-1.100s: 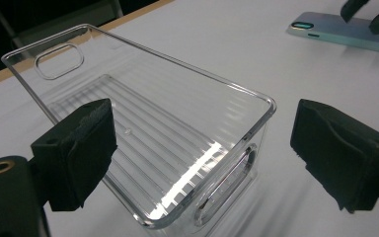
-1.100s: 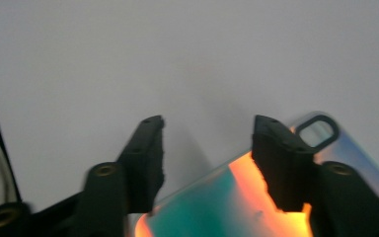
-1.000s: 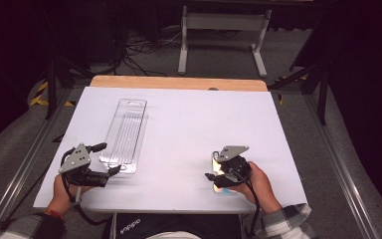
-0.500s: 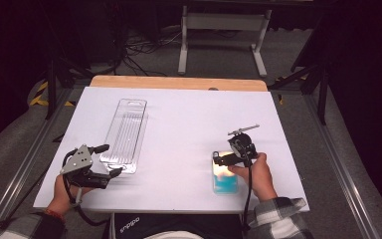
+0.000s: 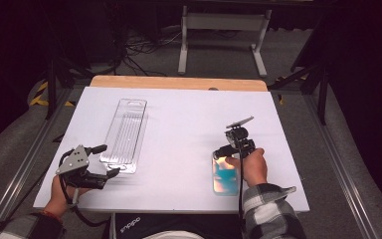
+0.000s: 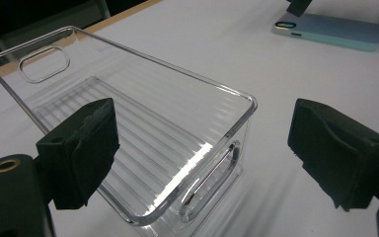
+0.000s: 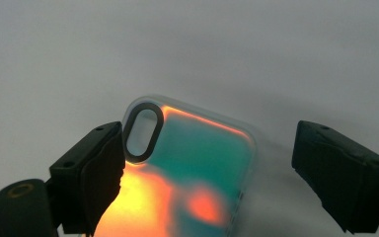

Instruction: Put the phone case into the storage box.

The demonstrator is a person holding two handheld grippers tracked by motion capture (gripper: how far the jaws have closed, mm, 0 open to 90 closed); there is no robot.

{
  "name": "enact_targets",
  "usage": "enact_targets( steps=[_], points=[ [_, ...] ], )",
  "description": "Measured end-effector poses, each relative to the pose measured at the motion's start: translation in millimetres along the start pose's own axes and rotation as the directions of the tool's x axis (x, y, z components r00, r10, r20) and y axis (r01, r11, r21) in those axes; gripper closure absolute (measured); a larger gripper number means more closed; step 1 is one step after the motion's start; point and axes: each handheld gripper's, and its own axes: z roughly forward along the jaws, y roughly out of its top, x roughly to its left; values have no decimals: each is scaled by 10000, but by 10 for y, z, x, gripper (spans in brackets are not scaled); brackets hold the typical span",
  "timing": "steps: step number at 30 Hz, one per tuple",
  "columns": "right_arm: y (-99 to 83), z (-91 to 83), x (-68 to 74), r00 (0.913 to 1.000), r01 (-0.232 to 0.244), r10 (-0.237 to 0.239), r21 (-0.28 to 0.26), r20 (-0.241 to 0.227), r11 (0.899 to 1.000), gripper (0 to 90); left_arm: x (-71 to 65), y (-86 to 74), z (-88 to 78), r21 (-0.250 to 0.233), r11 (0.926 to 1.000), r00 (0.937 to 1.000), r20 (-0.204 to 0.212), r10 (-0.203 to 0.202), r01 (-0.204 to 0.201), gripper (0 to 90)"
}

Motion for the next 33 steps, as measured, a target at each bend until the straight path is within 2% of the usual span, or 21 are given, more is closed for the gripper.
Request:
enact_targets(
  steps=[3,7,11,16,18,21,26,33],
  points=[
    [-14,54,19,9999,-103,106,265,-79,9996,126,-4,6,-10,28,10000,10000,29,19,-19,126],
    [-18,70,59,9993,-249,254,203,-276,9995,114,0,2,5,-22,10000,10000,20,-30,30,126],
    [4,71,86,9995,-274,275,59,-141,9996,114,-1,3,10,8,10000,10000,2,-38,38,126],
    [12,130,123,9994,-313,310,141,168,9994,108,-6,4,12,79,10000,10000,27,-16,16,127],
    [14,155,113,9975,-570,567,58,430,9984,97,-4,1,13,73,10000,10000,-34,27,-27,128],
    [11,178,100,9968,-763,762,37,225,9971,99,-11,2,8,91,10000,10000,30,12,-12,129],
    [10,202,179,9983,-491,487,129,328,9987,101,-6,-3,10,53,10000,10000,7,-12,12,129],
    [8,213,187,9983,-388,382,132,435,9992,106,-12,2,11,126,9999,10000,48,52,-53,129]
  ],
)
